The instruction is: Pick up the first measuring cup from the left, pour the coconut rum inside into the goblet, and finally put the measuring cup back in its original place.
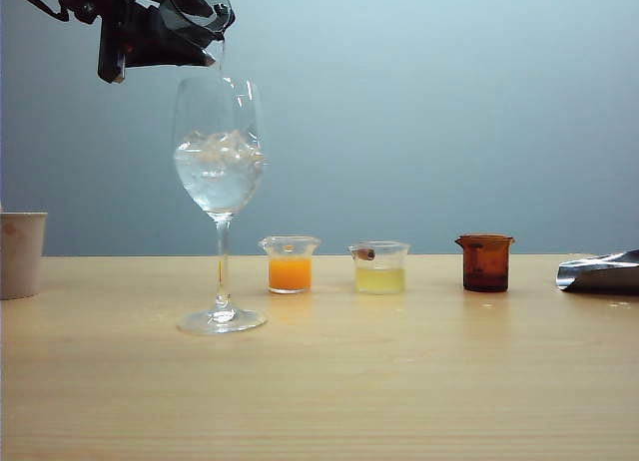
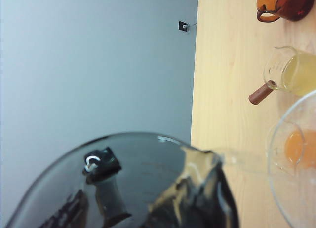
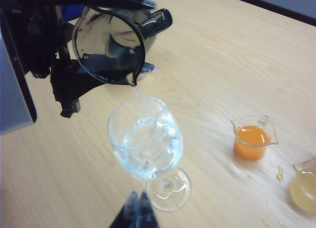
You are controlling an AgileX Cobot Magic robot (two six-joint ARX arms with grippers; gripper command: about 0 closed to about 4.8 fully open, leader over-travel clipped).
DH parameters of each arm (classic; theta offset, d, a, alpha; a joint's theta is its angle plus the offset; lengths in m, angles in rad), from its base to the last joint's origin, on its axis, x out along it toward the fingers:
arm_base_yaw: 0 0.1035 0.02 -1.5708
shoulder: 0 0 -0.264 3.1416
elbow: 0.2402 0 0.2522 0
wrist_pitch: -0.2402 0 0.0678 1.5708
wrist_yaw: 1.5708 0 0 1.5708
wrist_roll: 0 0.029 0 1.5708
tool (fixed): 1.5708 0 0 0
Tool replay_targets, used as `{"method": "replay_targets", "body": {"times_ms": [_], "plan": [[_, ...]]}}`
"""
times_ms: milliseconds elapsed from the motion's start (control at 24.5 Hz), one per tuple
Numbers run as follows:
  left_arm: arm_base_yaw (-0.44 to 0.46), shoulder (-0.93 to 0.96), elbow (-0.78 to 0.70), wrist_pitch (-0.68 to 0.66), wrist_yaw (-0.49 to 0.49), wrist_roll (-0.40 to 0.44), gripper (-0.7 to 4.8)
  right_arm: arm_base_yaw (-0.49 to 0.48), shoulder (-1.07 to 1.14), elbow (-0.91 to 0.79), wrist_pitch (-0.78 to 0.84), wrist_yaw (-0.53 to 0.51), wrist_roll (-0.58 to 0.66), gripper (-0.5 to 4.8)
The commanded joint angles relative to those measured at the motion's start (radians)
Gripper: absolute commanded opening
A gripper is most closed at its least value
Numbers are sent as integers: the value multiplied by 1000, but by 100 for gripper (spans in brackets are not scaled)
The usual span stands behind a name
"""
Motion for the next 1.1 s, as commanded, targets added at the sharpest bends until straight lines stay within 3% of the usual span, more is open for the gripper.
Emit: {"method": "replay_targets", "body": {"times_ms": [41,245,1101], "plan": [[-3,-8,5,25,4,14,178,1,-2,3,7,-2,-6,-5],[-3,-10,5,27,3,63,178,1,-1,3,5,-3,-6,-5],[-3,-21,5,50,4,35,178,1,-1,3,4,-6,-5,-5]]}}
